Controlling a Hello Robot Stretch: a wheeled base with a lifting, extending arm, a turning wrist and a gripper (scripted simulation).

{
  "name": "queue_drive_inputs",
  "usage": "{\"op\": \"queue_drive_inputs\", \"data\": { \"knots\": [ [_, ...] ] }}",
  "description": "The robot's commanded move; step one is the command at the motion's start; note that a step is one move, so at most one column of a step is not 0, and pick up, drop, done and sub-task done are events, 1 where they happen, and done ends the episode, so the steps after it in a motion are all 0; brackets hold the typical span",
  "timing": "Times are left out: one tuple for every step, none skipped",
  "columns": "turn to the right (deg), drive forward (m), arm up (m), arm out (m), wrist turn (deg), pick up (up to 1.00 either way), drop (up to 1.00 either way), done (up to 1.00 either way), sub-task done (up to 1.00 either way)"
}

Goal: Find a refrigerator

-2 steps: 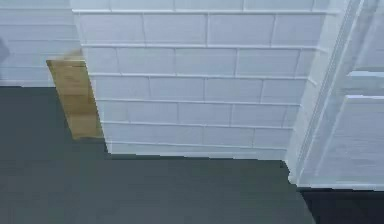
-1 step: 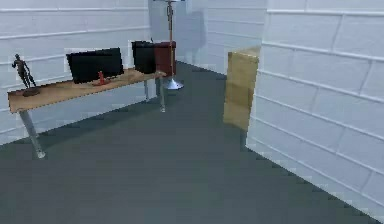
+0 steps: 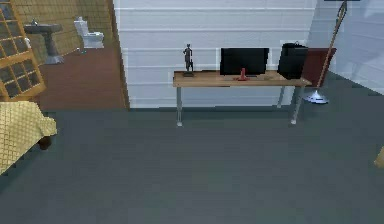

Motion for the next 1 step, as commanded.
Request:
{"op": "queue_drive_inputs", "data": {
  "knots": [
    [0.0, 0.95, 0.0, 0.0, 0.0, 0.0, 0.0, 0.0, 0.0]
  ]
}}
